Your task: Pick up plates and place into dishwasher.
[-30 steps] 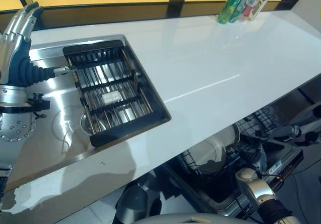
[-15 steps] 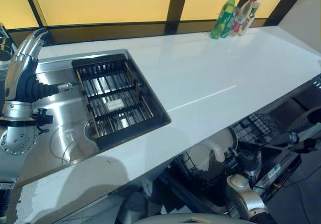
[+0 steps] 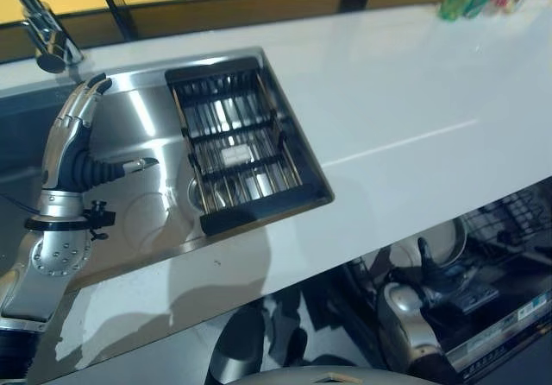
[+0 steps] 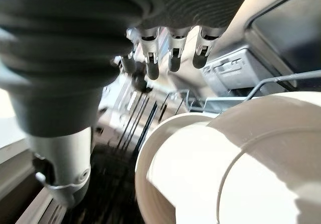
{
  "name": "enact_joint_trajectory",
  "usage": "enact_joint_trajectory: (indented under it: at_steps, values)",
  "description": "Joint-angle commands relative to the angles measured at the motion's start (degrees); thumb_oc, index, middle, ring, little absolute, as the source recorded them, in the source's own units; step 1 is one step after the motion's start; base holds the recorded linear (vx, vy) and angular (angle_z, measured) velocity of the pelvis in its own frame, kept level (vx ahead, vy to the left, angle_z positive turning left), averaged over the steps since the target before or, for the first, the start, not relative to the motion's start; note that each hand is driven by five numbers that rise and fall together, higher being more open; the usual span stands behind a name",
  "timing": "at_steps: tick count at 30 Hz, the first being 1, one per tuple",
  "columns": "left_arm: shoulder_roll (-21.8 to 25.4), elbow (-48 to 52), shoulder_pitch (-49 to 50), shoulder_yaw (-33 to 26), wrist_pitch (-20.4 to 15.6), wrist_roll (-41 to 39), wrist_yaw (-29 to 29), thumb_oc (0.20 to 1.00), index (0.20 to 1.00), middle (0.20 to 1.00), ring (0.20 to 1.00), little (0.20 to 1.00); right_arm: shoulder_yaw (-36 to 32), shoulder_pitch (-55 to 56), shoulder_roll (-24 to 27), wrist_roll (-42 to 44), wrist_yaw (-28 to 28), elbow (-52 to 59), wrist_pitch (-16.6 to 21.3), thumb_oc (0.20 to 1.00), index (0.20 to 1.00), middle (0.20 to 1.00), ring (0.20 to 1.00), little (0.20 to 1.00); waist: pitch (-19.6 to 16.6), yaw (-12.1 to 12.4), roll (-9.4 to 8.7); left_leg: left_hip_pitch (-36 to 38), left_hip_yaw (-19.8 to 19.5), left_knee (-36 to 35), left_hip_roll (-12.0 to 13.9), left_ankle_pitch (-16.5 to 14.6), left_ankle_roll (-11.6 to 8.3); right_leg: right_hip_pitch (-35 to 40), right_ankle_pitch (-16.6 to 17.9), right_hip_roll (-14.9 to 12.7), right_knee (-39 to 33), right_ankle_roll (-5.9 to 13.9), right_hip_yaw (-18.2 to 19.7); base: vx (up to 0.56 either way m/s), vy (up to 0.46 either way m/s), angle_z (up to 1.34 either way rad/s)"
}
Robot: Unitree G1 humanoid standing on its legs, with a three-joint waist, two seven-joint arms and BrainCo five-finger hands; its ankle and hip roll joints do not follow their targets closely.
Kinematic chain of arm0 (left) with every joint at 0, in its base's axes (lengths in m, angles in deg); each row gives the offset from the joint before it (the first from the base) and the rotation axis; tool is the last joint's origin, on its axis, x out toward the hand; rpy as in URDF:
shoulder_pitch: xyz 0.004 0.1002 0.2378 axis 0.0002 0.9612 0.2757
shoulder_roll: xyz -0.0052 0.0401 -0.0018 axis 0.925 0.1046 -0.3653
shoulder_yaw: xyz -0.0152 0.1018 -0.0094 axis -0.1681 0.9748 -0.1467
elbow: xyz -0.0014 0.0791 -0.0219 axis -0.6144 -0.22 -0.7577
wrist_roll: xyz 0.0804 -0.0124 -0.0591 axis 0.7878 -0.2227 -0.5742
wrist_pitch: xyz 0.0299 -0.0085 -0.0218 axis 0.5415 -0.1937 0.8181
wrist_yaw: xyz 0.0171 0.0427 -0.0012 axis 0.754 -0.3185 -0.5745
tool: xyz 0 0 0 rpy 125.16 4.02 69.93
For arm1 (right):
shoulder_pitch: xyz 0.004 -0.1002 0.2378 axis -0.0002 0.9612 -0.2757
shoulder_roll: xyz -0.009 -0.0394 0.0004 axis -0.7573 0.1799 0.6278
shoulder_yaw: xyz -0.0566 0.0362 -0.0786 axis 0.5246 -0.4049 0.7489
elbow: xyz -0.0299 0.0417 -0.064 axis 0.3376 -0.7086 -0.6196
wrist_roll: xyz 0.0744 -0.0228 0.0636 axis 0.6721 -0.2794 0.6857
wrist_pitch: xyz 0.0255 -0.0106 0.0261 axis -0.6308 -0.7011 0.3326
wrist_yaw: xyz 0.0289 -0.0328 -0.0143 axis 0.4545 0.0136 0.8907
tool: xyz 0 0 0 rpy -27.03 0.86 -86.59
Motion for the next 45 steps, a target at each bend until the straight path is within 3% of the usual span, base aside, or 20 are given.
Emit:
enact_joint_trajectory:
  at_steps: [1,8,14,23,30,34,40,42,45]
  values:
    - [-2.2,0.6,-3.0,-1.0,-0.6,0.5,3.2,1.0,1.0,1.0,1.0,1.0,-2.3,0.1,1.1,-0.1,-1.4,1.9,4.4,1.0,1.0,1.0,1.0,1.0,0.1,-0.7,0.74,5.6,-3.0,3.1,3.8,-8.1,-2.12,-2.4,2.8,-3.1,1.3,7.47,0.9,0.03,0.188,-0.05]
    - [-3.8,0.0,-0.4,-2.2,-0.8,-0.6,0.2,1.0,1.0,1.0,1.0,1.0,0.4,4.3,-1.7,4.5,8.6,-4.1,7.2,1.0,1.0,1.0,1.0,1.0,-3.7,-0.7,1.81,9.0,-2.1,4.7,1.4,-9.1,-0.11,1.4,3.9,-4.9,0.4,8.78,3.9,0.12,0.172,-0.12]
    - [-1.7,0.3,-1.5,-2.1,0.9,-2.0,-2.5,1.0,1.0,1.0,1.0,1.0,1.6,5.4,-3.7,8.5,8.5,-8.1,12.6,1.0,1.0,1.0,1.0,1.0,-4.4,-0.3,2.5,10.1,-1.1,6.9,1.0,-10.7,0.28,3.1,4.0,-6.2,1.2,10.33,4.8,0.06,0.065,-0.07]
    - [6.0,-1.0,-8.2,-1.7,-0.7,-7.0,-2.8,1.0,1.0,1.0,1.0,1.0,1.3,-1.6,-6.7,10.6,0.0,-10.5,19.3,1.0,1.0,1.0,1.0,1.0,0.9,1.5,2.99,5.6,0.1,13.7,0.8,-14.9,0.96,1.2,3.6,-6.5,3.5,11.99,4.2,-0.16,-0.035,0.03]
    - [10.0,-3.2,-13.9,0.3,-0.8,-7.6,-2.7,1.0,1.0,1.0,1.0,1.0,0.4,-4.0,-9.5,14.6,2.7,-10.6,20.1,1.0,1.0,1.0,1.0,1.0,3.4,1.9,2.39,1.1,0.3,21.2,1.0,-19.1,1.93,-2.0,2.6,-6.5,8.6,13.02,2.9,-0.1,-0.057,0.02]
    - [10.4,-4.3,-16.2,2.0,-0.7,-6.5,-1.4,1.0,1.0,1.0,1.0,1.0,0.0,-5.9,-9.4,17.3,3.5,-10.9,21.1,1.0,1.0,1.0,1.0,1.0,6.0,1.6,2.54,-2.7,0.4,25.4,1.2,-20.9,2.25,-5.5,2.0,-7.4,12.1,13.72,2.0,-0.14,-0.02,0.02]
    - [9.4,-4.9,-16.3,3.1,-0.3,-3.8,2.0,1.0,1.0,1.0,1.0,1.0,-3.7,-9.9,-9.6,16.7,-3.7,-12.5,23.3,1.0,1.0,1.0,1.0,1.0,7.9,1.8,2.56,-6.9,0.6,27.9,1.6,-21.5,2.5,-9.1,2.1,-8.2,13.5,14.23,1.2,-0.1,-0.017,-0.11]
    - [9.1,-4.6,-15.8,3.2,-0.5,-3.0,2.7,1.0,1.0,1.0,1.0,1.0,-4.5,-10.6,-9.2,17.0,-3.4,-12.4,23.0,1.0,1.0,1.0,1.0,1.0,8.0,1.9,2.65,-7.9,0.4,28.6,1.7,-21.5,2.49,-9.7,2.2,-8.4,13.7,14.2,1.3,-0.02,-0.008,-0.07]
    - [7.9,-4.9,-15.6,3.9,-0.3,-1.3,4.2,1.0,1.0,1.0,1.0,1.0,-5.1,-11.6,-8.9,20.8,3.6,-13.2,23.6,1.0,1.0,1.0,1.0,1.0,8.0,1.8,2.71,-9.3,0.5,29.8,1.9,-21.3,2.47,-10.7,2.4,-8.9,14.3,14.01,1.0,0.0,0.002,-0.02]
